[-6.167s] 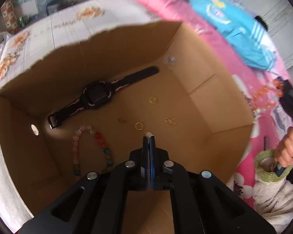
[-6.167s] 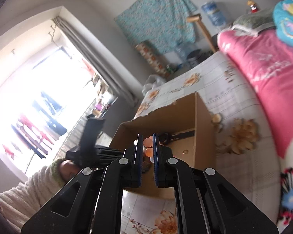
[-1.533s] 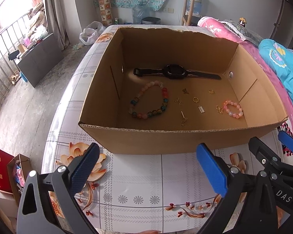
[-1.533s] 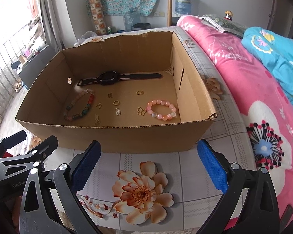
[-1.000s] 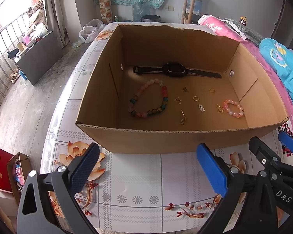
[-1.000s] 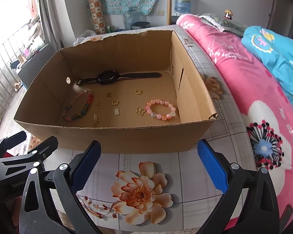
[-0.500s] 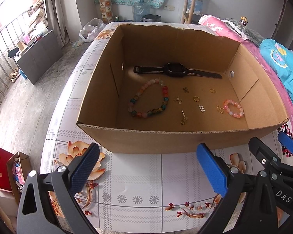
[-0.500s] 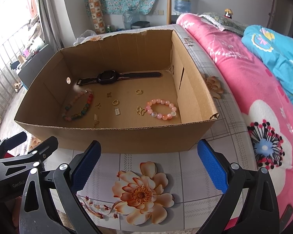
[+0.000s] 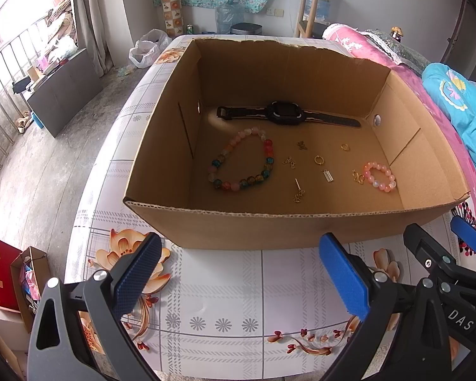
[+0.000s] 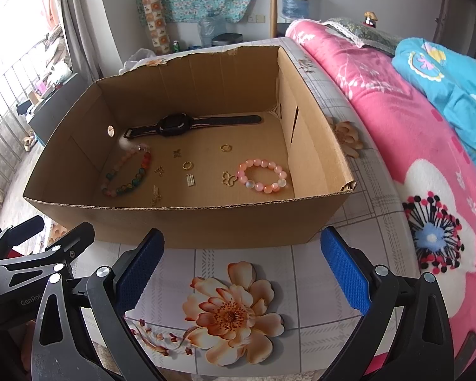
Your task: Organize jewelry
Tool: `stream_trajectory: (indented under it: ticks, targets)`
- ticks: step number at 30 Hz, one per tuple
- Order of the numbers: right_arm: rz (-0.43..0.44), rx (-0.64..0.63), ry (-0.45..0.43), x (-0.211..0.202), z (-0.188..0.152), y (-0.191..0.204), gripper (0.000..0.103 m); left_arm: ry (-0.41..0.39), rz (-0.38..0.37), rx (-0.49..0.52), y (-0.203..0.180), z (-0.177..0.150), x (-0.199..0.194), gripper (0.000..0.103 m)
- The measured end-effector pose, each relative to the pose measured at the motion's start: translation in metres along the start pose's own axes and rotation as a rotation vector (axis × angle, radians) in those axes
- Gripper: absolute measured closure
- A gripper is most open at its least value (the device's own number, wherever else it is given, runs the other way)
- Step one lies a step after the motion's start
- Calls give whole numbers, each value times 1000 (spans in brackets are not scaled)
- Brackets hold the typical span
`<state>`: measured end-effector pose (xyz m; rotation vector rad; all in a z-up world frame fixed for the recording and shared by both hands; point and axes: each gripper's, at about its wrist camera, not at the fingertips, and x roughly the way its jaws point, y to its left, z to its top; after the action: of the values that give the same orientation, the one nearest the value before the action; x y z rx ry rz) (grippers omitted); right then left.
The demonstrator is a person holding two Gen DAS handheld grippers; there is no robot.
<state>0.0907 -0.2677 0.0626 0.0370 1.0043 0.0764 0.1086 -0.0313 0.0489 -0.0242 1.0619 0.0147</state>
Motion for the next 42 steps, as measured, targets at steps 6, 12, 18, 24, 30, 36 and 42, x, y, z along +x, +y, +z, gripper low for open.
stream_trajectory:
  ticks: [6,12,18,24,30,36,42]
  targets:
    - [0,2,2,0,1,1,8,0,0,2,0,0,0,6]
    - [1,1,1,0,1,1,8,-1,0,1,0,0,0,6]
    - [-2,3,1,0,1,2,8,0,0,3,0,1,0,6]
    - [-5,12,2,0,0,4,8,1,-1,1,1,1,0,6]
    - [-6,14,3,0,0,5,8,2,-1,0,1,0,0,6]
    - [-6,14,2,0,0,5,8,2,-1,-1,1,1,0,6]
    - [-6,13,2,0,0,5,8,3,-2,-2,1,1,0,6]
